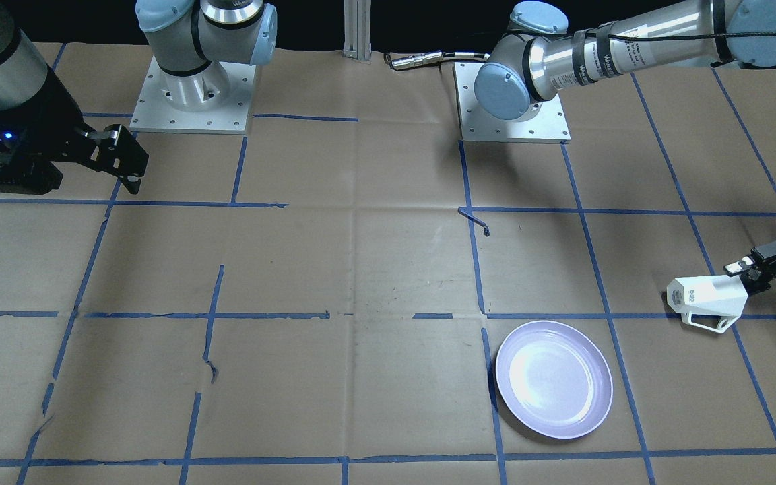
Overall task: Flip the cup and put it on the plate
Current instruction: 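Lower the left gripper onto the white cup and grasp it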
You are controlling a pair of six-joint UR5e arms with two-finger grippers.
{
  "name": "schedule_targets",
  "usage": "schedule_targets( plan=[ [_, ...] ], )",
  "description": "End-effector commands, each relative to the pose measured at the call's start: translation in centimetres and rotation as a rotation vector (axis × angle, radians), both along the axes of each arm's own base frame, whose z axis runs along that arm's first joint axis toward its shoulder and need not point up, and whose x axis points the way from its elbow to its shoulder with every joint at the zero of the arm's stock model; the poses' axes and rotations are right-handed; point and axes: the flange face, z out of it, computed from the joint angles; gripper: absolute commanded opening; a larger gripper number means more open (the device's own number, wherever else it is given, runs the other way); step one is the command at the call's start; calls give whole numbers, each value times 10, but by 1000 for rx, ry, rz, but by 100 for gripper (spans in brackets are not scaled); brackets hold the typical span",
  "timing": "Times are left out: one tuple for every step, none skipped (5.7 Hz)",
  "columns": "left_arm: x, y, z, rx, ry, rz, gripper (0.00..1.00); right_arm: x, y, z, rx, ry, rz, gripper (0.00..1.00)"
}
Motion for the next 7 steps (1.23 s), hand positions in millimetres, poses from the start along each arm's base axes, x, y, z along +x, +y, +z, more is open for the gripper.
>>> schedule_targets(
  plan=[
    [1, 0, 3, -6, -4, 3, 0, 0, 0, 0, 0, 0, 0, 100],
    [1, -1, 12, -12, -5, 14, 0, 0, 0, 0, 0, 0, 0, 100],
    [-4, 1, 50, 1, 12, 26, 0, 0, 0, 0, 0, 0, 0, 100],
    [-11, 6, 99, 12, 11, 34, 0, 0, 0, 0, 0, 0, 0, 100],
    [-23, 13, 151, 48, 9, 51, 0, 0, 0, 0, 0, 0, 0, 100],
    [-33, 18, 190, 66, -9, 77, 0, 0, 0, 0, 0, 0, 0, 100],
    [-50, 19, 242, 116, -57, 117, 0, 0, 0, 0, 0, 0, 0, 100]
  ],
)
